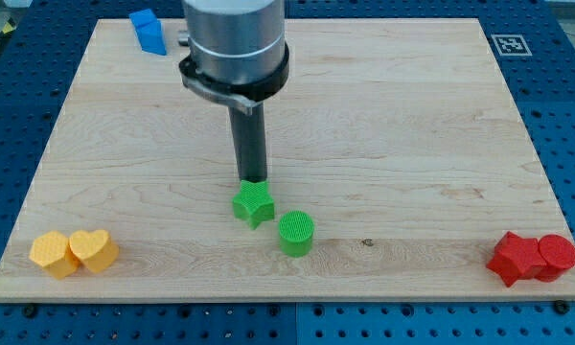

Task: Push green star into green circle

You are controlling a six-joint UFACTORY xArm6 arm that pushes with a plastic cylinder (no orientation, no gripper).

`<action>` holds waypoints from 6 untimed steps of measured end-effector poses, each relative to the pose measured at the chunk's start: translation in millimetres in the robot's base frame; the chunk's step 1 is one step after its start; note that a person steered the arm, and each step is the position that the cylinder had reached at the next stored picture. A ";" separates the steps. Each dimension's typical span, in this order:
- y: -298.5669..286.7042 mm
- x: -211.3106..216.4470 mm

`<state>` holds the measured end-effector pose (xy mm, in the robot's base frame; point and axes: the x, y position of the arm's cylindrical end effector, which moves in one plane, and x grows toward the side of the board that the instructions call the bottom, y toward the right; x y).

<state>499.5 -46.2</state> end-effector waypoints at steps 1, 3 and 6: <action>-4.7 18.6; -4.8 35.7; -50.6 53.7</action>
<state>553.3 -96.8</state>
